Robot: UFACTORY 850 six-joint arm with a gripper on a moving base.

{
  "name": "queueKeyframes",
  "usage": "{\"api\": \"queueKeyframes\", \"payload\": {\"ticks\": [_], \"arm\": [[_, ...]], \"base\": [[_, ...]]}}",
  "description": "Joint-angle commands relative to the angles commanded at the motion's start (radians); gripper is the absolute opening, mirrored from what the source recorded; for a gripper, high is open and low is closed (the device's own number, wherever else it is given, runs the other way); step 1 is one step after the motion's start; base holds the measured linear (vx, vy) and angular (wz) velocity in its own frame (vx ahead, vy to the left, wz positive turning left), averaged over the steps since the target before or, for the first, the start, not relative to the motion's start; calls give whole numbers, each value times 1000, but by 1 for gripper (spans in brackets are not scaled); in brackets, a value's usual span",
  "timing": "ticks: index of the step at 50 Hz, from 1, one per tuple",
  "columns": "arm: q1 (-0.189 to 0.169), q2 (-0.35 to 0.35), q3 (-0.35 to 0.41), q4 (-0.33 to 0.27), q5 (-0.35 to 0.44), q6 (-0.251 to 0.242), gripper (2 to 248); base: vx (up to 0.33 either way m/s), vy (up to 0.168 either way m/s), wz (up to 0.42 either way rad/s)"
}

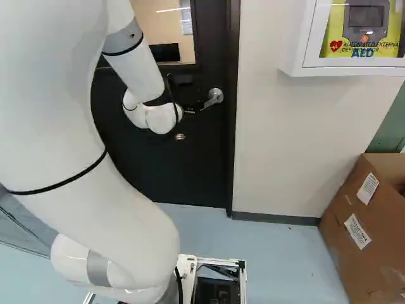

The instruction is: Open the door and move inside

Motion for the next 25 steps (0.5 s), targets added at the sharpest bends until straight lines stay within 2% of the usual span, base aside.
{"api": "queueKeyframes", "payload": {"ticks": [25], "arm": [[0, -52, 5, 0, 0, 0, 247]], "base": [[0, 0, 0]]}}
